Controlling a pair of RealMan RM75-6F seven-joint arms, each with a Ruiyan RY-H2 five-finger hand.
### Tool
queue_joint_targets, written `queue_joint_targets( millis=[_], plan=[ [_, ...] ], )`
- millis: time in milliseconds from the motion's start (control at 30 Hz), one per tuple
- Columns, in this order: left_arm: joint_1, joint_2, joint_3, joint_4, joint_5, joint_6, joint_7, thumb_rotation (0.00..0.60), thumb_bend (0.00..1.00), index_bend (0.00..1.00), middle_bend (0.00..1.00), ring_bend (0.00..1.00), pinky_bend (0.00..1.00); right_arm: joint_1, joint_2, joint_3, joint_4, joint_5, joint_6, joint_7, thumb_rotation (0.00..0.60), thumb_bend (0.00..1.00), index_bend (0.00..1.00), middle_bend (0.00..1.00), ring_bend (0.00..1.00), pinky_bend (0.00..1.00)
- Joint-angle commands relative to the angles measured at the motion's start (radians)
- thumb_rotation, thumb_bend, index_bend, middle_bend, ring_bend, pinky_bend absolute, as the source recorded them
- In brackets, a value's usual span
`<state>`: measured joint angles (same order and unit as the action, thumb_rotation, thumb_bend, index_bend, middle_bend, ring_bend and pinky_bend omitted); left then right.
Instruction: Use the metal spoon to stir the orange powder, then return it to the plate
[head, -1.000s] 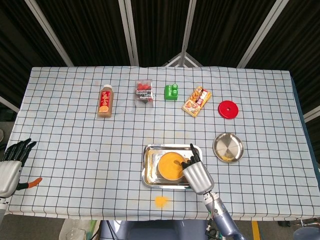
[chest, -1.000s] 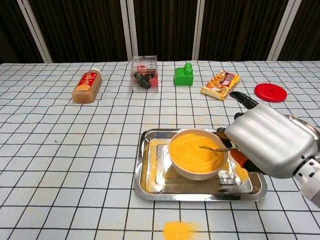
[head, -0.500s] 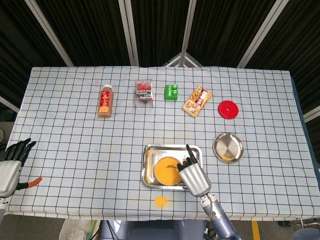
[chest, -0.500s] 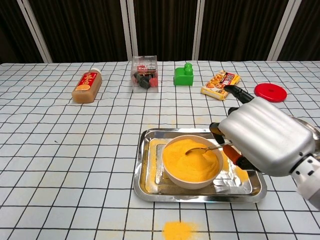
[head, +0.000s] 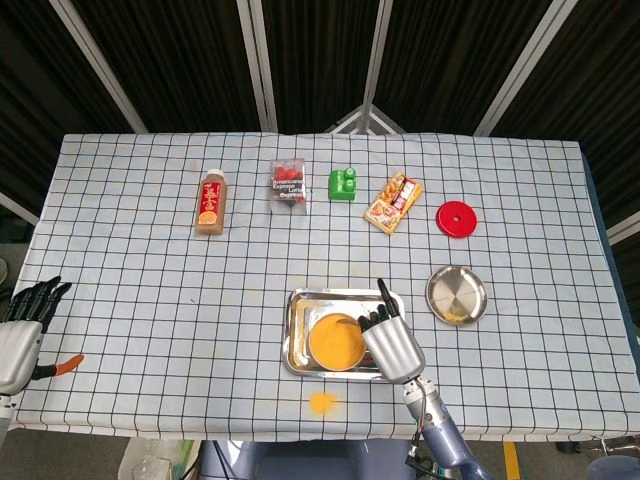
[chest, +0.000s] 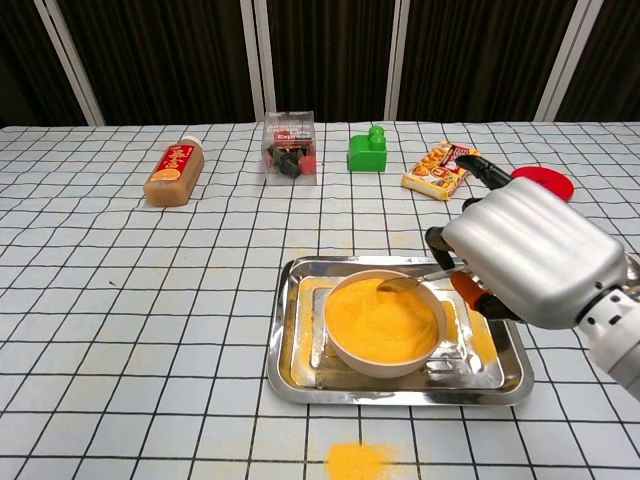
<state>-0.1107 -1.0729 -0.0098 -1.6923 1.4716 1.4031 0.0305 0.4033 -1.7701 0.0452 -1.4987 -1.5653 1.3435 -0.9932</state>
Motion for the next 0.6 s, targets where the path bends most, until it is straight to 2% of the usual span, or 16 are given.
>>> queue_joint_targets(
  millis=[33, 600],
  plan=[
    [0.0, 0.0, 0.0, 0.0, 0.001, -0.001, 0.001, 0.6, 0.0, 0.0, 0.0, 0.0, 0.0, -0.005, 0.002, -0.006, 0.007, 0.004, -0.005, 0.002, 0.6, 0.75, 0.95, 0.79, 0.47, 0.0],
    [0.002, -0.003, -0.001, -0.002, 0.001, 0.005, 0.001, 0.6, 0.0, 0.0, 0.0, 0.0, 0.0, -0.038, -0.002, -0.06, -0.017, -0.025, -0.007, 0.03, 0.6, 0.75, 0.95, 0.79, 0.47, 0.0]
  ],
)
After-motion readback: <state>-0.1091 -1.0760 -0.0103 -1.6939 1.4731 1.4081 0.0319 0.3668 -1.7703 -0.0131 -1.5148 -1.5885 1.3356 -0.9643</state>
